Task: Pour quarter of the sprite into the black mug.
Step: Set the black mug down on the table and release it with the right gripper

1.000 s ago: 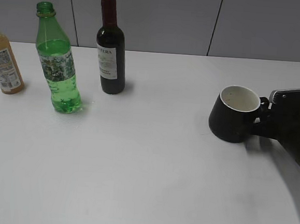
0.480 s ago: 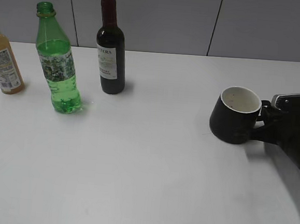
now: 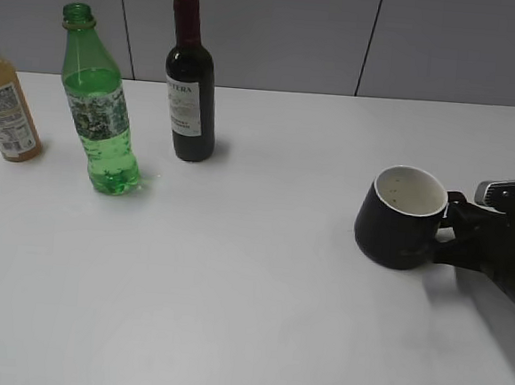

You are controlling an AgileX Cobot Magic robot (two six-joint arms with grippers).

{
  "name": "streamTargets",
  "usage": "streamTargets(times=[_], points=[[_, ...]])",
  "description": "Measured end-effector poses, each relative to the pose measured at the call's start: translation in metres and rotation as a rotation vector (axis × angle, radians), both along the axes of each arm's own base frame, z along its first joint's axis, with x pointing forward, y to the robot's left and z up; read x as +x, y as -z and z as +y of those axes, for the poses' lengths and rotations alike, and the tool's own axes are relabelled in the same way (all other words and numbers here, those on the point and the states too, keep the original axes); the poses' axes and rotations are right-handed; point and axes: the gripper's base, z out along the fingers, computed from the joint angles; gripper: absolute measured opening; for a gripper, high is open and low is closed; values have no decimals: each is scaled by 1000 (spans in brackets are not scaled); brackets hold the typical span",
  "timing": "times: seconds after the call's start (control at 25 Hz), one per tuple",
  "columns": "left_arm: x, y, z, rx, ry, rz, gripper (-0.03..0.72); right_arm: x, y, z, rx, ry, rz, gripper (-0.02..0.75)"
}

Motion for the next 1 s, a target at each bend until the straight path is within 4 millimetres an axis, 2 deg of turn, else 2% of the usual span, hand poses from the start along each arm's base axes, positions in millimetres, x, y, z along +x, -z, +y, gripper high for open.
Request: streamTargets(times=[0.56, 1.0], points=[[0, 0, 0, 0, 0, 0, 237, -1, -1, 3, 3, -37, 1, 43], [0, 0, 0, 0, 0, 0, 237, -2, -25, 4, 43, -35, -5, 39]])
